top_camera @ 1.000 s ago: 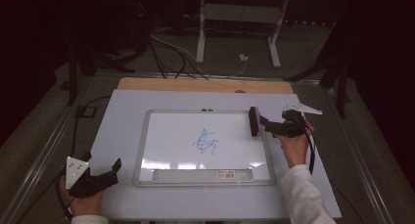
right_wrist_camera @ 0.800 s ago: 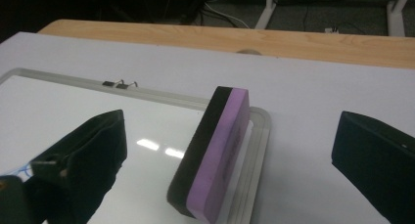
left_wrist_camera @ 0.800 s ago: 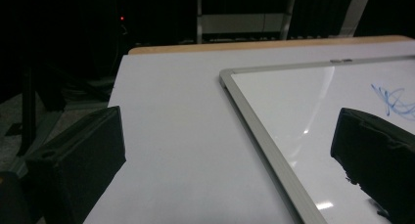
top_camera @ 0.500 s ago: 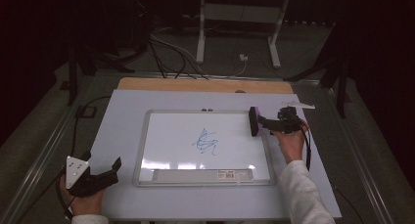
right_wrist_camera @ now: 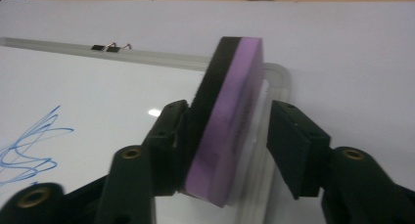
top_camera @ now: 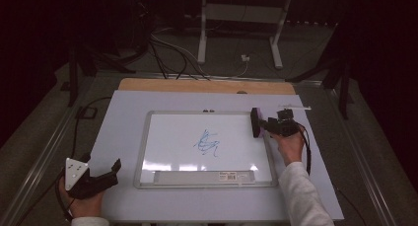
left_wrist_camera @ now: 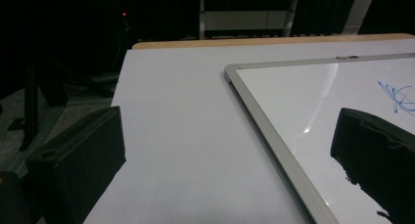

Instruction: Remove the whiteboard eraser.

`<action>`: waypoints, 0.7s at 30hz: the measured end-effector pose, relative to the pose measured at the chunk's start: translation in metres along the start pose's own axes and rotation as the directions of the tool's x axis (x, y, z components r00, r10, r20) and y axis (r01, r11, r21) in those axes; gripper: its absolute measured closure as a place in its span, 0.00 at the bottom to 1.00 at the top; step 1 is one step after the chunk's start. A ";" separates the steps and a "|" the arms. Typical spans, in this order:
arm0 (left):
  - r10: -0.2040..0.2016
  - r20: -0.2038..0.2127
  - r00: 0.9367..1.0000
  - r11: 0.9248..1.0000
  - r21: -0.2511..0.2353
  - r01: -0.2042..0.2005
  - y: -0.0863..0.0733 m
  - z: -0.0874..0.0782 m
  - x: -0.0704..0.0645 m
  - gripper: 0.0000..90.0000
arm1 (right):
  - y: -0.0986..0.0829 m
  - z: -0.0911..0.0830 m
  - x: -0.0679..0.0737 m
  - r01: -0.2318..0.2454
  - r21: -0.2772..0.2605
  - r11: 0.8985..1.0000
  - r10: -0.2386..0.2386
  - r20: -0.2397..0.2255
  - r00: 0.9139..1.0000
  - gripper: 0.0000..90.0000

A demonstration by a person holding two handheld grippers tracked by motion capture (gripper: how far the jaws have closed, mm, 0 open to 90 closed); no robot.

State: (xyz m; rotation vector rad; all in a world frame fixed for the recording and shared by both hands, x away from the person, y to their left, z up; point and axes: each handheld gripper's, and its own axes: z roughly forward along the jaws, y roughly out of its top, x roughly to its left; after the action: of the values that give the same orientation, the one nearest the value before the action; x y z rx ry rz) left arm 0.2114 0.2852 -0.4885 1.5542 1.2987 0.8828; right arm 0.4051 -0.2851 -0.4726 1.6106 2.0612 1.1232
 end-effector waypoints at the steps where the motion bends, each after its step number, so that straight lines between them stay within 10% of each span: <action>1: -0.002 -0.001 1.000 1.000 -0.001 0.002 0.000 0.000 0.000 0.01 | 0.000 0.001 0.001 0.000 0.007 1.000 0.000 0.001 1.000 0.57; 8: -0.004 -0.004 1.000 1.000 0.002 0.004 -0.001 0.000 0.001 0.01 | -0.003 0.009 0.000 -0.053 0.037 0.998 0.054 -0.028 0.998 0.64; 21: -0.006 -0.011 1.000 1.000 0.007 0.006 -0.002 -0.001 0.003 0.01 | -0.008 0.028 0.007 -0.105 0.085 0.991 0.111 -0.074 0.991 0.39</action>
State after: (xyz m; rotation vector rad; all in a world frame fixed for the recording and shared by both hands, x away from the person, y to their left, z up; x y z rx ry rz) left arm 0.2108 0.2882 -0.4898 1.5516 1.3149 0.8848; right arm 0.4156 -0.2682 -0.4946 1.7626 2.1166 1.1709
